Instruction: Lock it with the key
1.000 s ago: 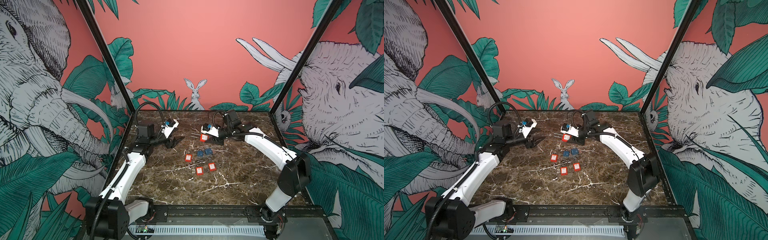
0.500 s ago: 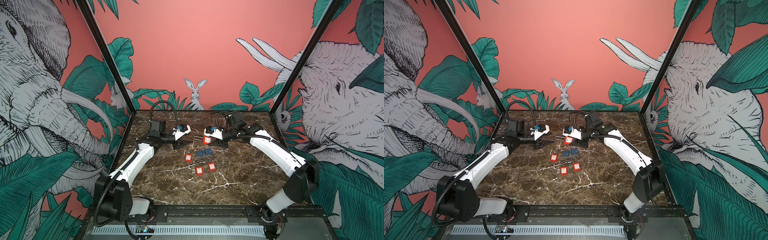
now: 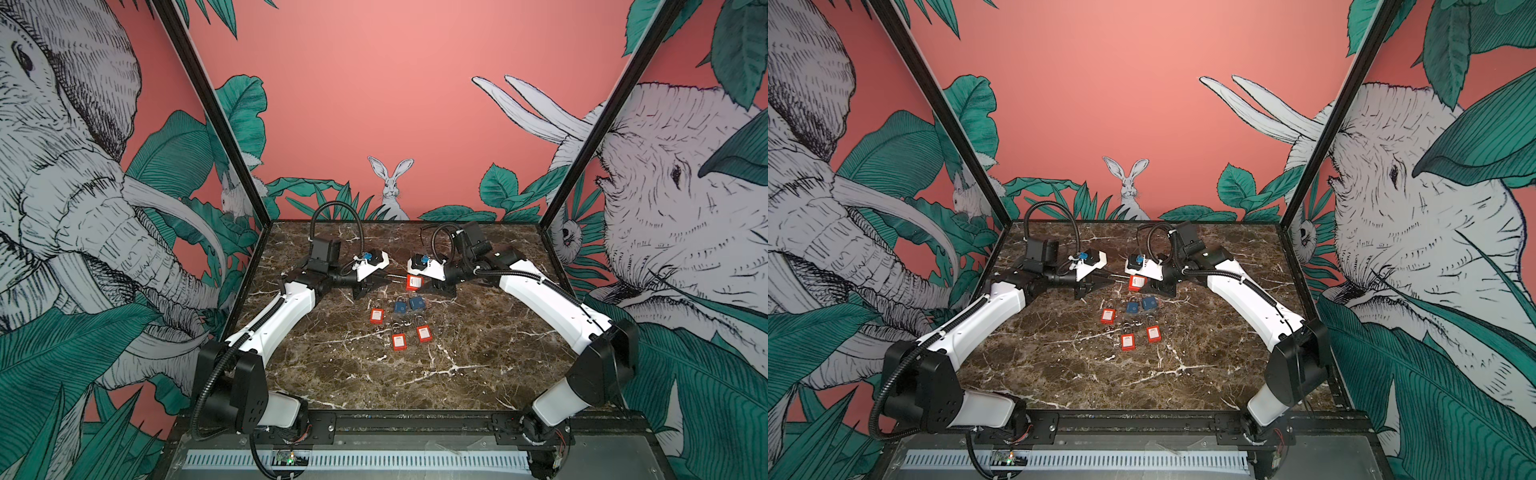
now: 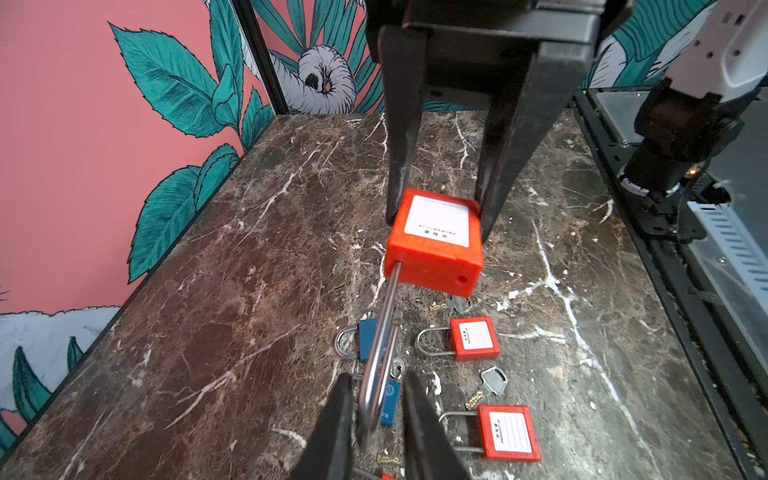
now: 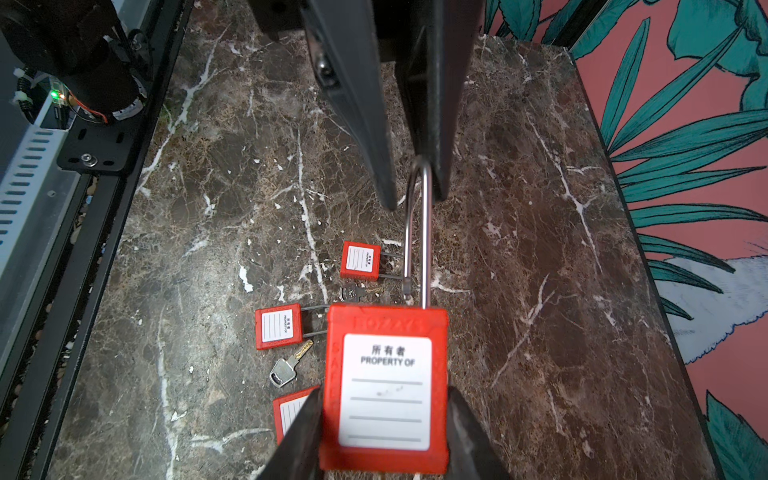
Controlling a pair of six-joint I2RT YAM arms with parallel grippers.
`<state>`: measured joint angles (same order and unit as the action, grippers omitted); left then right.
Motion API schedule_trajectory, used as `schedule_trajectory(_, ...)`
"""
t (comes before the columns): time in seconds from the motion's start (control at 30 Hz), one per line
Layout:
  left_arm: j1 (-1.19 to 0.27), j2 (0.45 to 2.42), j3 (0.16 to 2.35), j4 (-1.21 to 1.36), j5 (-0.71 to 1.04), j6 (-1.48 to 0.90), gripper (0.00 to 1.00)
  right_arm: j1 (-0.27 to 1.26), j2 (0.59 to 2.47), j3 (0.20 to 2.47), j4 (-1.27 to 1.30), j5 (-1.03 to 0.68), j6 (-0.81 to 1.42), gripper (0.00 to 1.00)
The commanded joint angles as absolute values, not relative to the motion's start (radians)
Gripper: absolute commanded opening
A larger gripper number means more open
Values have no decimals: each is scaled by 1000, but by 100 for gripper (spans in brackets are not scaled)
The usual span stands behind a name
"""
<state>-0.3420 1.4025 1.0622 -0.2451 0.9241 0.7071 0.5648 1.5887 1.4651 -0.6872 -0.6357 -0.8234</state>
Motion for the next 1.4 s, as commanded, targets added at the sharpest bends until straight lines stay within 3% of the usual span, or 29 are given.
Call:
schedule_trajectory(0.0,-351,1403,1091,-278,959,722,17,574,1572,1483,-687,-644,-853,14)
schedule_trajectory(0.17,-350,1411,1096,-305,973,723,1,574,1572,1483,-677,-635,-856,15)
schedule_trajectory(0.23,-350,1418,1101,-308,994,701,0,575,1570,1482,-672,-630,-862,20)
schedule_trajectory(0.47,-361,1388,1038,-202,1015,567,0,575,1550,1432,-616,-592,-891,63)
schedule_trajectory(0.7,-362,1357,972,-67,1005,468,0,545,1557,1507,-788,-589,-895,78)
schedule_trajectory(0.87,-362,1349,934,48,1037,401,0,505,1584,1635,-1000,-610,-874,76)
schedule_trajectory(1.0,-371,1346,931,56,1061,410,0,484,1565,1608,-1008,-576,-869,71)
schedule_trajectory(1.37,-426,1325,909,75,1058,434,0,480,1641,1644,-1029,-680,-870,59)
